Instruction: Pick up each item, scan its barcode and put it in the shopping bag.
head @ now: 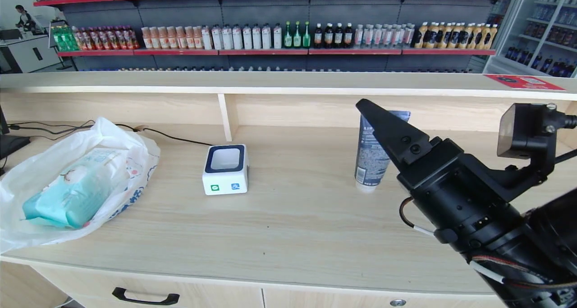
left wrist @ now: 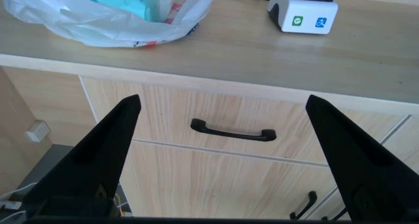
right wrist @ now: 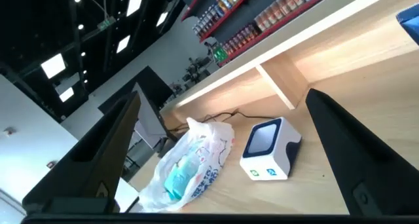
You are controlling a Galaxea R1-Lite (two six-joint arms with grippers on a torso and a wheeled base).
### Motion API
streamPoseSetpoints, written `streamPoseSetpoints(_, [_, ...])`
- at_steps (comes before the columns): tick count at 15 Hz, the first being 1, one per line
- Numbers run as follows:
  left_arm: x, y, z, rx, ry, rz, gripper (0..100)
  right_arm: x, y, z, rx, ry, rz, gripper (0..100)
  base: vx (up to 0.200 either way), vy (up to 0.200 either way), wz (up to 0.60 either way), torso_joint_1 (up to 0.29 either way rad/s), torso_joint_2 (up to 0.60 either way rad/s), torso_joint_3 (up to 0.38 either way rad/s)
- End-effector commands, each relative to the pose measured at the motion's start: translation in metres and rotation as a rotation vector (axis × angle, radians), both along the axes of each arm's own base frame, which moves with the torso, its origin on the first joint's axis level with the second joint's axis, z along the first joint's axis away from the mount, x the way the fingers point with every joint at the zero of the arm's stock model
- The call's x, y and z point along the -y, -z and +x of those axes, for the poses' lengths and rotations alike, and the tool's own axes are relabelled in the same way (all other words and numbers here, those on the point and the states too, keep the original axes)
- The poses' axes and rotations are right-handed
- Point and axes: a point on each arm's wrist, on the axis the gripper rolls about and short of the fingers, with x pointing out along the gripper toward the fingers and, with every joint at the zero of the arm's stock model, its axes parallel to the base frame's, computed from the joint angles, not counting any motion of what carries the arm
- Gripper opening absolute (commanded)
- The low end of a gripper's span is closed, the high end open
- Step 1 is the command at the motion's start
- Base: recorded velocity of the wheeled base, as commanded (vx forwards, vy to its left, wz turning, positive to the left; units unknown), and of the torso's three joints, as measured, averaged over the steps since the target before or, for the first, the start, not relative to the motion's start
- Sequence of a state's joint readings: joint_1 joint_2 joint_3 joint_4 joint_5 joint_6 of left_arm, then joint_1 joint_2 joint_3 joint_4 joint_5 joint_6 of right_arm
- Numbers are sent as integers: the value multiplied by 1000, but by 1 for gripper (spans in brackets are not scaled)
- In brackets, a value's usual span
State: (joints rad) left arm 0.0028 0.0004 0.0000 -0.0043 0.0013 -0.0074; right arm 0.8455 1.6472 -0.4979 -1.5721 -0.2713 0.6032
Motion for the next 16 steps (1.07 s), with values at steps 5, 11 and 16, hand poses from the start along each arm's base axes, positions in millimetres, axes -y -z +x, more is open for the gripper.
streamPoseSetpoints(5, [0,0,0,1,-1,0,100,-14,35,37,-89,70,-82,100,0,0,0,0,0,0])
streamPoseSetpoints(11, [0,0,0,1,-1,0,100,-19,34,75,-159,170,137,100,0,0,0,0,0,0])
streamPoseSetpoints(16, [0,0,0,1,-1,0,100,-6,31,97,-149,212,183,100,0,0,0,0,0,0])
